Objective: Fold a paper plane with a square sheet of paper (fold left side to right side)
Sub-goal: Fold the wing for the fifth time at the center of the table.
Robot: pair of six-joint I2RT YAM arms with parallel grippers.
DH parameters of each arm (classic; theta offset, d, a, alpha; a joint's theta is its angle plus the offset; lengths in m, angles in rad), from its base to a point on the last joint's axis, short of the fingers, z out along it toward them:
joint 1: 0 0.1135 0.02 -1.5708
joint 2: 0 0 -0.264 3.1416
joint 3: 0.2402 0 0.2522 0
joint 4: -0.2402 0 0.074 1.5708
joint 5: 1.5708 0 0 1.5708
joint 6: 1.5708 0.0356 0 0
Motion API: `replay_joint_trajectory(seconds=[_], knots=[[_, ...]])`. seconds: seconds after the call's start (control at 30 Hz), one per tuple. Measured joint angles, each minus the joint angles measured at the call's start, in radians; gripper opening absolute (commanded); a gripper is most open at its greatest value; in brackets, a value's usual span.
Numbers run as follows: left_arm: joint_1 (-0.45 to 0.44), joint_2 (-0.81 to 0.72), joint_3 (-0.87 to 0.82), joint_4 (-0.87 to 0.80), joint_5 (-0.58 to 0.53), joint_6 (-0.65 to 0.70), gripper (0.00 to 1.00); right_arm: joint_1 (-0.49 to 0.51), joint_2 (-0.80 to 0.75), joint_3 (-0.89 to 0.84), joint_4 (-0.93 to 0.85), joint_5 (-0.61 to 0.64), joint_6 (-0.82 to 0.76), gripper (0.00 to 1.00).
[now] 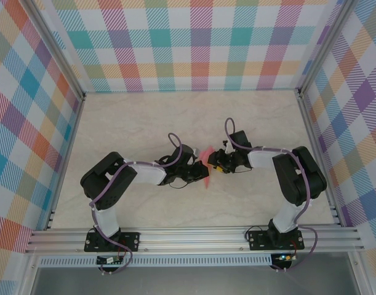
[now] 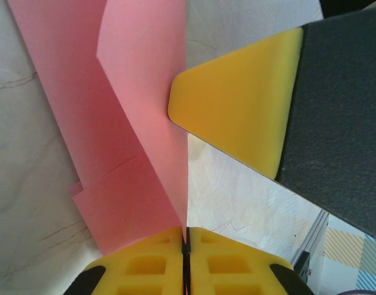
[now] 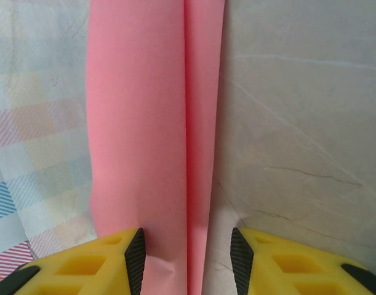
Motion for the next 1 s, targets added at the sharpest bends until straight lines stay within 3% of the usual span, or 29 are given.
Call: replay_joint_trajectory(seconds=[0.47,0.77,1.0], knots=[[0.04,-0.111,-0.006,-0.052,0.0,0.023,0.38,0.0,0.006,0.016,-0.028,0.003,0.0,0.44],[0.136,-0.108,0.003,-0.097,0.016,0.027,0.42,0.0,0.006,0.017,-0.029,0.004,-0.001,0.44],[0.148,-0.017,0.06,-0.102,0.058,0.03,0.42,0.0,0.006,0.017,-0.031,0.004,-0.001,0.44]])
